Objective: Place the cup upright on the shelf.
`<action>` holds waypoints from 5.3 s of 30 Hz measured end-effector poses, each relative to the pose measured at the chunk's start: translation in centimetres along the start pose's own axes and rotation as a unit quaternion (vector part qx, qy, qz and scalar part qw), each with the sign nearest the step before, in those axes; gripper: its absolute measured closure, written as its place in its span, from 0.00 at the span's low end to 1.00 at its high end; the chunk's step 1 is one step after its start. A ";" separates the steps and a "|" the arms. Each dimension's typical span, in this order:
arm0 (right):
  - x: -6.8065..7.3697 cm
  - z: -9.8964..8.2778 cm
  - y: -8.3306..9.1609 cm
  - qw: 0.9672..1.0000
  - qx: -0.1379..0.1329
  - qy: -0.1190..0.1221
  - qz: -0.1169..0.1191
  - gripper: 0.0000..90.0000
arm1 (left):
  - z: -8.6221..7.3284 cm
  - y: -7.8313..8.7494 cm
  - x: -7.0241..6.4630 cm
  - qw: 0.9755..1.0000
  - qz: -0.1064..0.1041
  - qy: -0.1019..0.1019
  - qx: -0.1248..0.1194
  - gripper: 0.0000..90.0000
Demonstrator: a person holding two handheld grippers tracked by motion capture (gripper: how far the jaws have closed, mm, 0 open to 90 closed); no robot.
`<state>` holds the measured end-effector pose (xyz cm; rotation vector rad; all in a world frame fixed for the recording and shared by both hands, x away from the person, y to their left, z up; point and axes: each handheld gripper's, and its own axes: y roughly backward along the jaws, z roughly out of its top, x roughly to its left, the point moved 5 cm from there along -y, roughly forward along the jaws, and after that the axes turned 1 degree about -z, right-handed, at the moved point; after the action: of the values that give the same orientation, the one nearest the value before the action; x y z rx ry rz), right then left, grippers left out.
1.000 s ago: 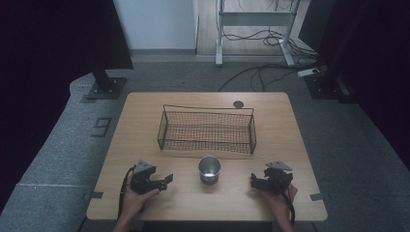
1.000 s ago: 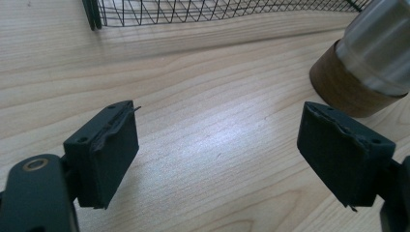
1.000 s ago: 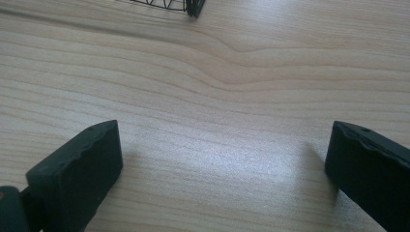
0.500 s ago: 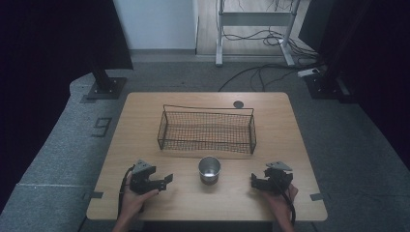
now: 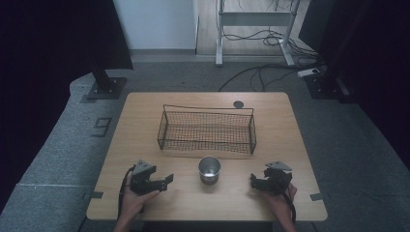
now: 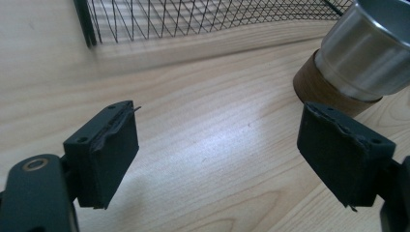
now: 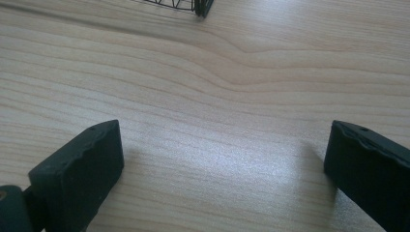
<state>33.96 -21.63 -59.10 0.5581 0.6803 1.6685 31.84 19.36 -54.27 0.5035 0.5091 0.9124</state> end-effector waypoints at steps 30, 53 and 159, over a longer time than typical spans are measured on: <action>-0.1 0.0 0.0 1.000 -0.004 -0.001 -0.001 0.04 | 3.0 -0.8 -4.7 0.998 -0.061 -0.012 -0.004 0.17; -0.1 0.0 0.1 1.000 -0.009 -0.001 -0.001 0.06 | 4.8 -1.7 -7.5 0.995 -0.096 -0.030 -0.004 0.17; -0.1 0.0 0.2 1.000 -0.011 -0.001 -0.002 0.08 | 5.8 -6.2 -10.2 0.994 -0.084 -0.063 0.007 0.15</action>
<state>33.85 -21.79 -58.97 0.5429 0.6600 1.6704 33.88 6.60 -51.54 0.5196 0.4367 0.7112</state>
